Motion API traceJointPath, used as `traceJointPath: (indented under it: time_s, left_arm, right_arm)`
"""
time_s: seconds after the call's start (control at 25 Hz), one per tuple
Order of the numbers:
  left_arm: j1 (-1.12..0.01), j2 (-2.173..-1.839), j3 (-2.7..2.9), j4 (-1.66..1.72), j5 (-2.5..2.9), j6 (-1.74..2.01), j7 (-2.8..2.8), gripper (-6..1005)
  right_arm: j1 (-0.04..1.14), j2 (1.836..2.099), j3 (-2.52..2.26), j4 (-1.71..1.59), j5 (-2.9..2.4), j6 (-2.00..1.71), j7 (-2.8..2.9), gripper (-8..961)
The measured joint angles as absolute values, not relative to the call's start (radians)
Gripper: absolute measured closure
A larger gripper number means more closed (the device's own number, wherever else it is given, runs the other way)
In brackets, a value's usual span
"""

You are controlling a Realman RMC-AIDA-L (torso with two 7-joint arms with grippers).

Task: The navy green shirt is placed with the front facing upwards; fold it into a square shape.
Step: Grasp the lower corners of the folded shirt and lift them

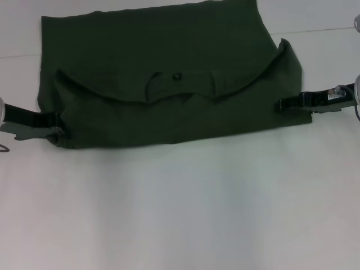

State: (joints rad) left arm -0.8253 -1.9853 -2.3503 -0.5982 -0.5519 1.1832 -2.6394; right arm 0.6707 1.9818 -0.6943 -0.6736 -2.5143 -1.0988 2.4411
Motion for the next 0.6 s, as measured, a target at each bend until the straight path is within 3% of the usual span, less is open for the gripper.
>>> traceJointPath:
  time_s: [0.6]
  left_arm:
    - [-0.827,-1.985,-2.350,-0.598,-0.554,1.182,-2.638,939]
  right_arm:
    - [0.684,1.976,-0.700,-0.644,-2.520,-1.118,2.440,37]
